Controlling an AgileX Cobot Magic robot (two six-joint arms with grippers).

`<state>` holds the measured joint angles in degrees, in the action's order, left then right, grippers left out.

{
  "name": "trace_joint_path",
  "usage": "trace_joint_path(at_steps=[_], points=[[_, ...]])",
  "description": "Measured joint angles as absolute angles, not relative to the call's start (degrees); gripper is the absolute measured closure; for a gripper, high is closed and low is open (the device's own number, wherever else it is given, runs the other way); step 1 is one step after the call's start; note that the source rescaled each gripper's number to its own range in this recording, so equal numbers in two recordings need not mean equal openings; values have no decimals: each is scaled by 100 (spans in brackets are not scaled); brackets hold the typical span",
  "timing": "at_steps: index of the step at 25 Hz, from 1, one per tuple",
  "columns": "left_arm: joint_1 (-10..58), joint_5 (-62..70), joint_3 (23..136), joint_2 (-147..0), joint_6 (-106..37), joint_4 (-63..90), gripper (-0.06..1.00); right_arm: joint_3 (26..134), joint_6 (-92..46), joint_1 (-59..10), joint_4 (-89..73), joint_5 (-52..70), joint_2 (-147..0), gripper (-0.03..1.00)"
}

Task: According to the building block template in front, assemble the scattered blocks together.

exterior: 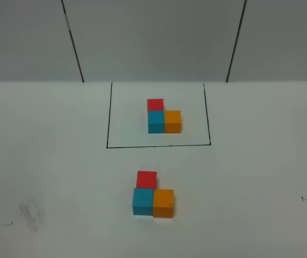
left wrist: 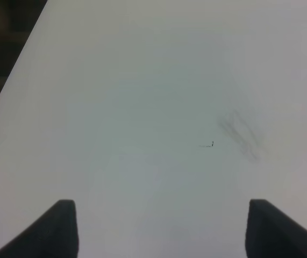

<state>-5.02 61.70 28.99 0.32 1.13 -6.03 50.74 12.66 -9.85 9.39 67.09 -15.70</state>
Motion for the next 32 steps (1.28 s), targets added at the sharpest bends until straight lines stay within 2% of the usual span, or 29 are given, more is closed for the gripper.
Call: trace_joint_path(at_steps=[5, 12, 25, 32], points=[[-502, 6170, 2899, 32, 113, -603, 26, 3987, 1008, -985, 630, 6129, -966, 26], [-502, 6170, 2899, 32, 120, -603, 26, 3037, 711, -985, 373, 5879, -374, 26], [-502, 6170, 2899, 32, 120, -603, 26, 2809, 687, -974, 350, 6032, -244, 26], [-502, 6170, 2899, 32, 120, -603, 26, 2809, 687, -480, 350, 6038, -207, 26]])
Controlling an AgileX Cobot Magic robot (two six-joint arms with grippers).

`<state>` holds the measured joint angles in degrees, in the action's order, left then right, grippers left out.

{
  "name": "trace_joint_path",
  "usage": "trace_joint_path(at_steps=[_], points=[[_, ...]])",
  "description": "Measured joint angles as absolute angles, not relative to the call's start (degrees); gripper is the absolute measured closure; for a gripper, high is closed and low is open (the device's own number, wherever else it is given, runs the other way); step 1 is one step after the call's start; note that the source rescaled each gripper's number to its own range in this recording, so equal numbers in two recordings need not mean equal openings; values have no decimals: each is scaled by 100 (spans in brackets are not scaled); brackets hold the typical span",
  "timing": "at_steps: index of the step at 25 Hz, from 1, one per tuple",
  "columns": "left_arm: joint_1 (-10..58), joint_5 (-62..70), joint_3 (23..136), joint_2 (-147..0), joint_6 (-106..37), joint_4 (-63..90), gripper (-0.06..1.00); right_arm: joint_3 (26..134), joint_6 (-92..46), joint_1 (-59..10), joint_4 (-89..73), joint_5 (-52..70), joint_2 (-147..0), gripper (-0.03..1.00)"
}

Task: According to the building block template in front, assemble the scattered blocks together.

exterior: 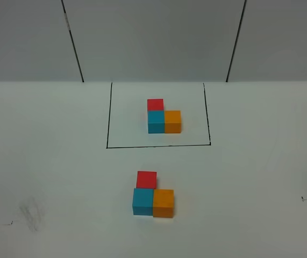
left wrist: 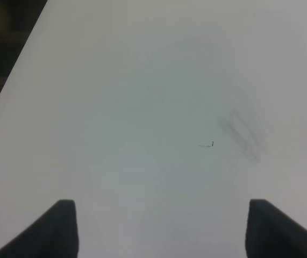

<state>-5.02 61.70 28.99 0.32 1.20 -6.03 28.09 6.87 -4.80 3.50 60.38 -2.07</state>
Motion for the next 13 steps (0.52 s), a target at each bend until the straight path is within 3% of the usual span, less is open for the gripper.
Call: trace_joint_path(at_steps=[8, 13], points=[[-502, 6170, 2899, 32, 120, -603, 26, 2809, 687, 300, 350, 6038, 36, 26], [-502, 6170, 2899, 32, 120, -603, 26, 2809, 687, 385, 344, 6038, 36, 26]])
